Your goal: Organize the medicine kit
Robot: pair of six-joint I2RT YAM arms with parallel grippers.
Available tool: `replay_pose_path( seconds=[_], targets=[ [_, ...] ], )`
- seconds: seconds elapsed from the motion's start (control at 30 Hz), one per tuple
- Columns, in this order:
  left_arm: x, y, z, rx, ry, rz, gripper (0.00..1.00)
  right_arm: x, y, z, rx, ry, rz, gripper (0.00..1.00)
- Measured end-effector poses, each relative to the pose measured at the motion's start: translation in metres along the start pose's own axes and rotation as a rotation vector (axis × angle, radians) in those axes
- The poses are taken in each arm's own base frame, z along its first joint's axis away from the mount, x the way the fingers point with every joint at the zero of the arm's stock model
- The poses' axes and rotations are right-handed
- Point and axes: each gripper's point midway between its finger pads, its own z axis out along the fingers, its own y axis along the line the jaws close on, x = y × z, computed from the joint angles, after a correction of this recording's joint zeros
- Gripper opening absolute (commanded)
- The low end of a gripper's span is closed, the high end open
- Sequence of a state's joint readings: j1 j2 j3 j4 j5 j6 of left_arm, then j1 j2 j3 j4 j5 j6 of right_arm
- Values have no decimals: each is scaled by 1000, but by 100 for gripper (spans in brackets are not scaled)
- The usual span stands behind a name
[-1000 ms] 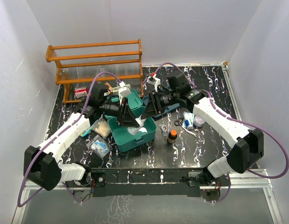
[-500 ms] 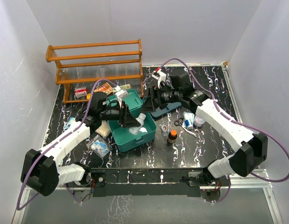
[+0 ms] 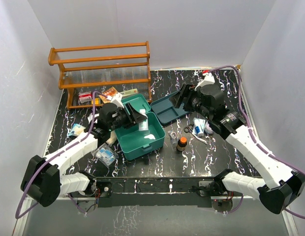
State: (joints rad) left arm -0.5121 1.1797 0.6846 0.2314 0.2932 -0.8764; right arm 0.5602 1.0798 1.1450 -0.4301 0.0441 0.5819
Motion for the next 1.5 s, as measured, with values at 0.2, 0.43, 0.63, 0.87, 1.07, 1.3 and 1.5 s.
replay_pose_path(
  seconds=[0.2,0.43,0.63,0.87,1.07,1.3,1.5],
  targets=[
    [20,29,8,-211,-7,-92,24,14,-16,11,67,23,31,66],
    [45,45,4,-358,-13,-170,25,28,-25,17,98,63,42,66],
    [60,46,18,-381,-15,-244,26,30,-28,17,110,62,41,66],
    [90,70,38,-478,19,-280,29,31,-31,18,123,61,44,66],
    [97,71,52,-492,36,-280,35,42,-39,19,144,84,44,66],
    [96,62,66,-476,46,-275,53,43,-41,18,152,82,44,66],
    [98,62,67,-479,54,-273,55,39,-41,13,154,66,45,66]
  ],
)
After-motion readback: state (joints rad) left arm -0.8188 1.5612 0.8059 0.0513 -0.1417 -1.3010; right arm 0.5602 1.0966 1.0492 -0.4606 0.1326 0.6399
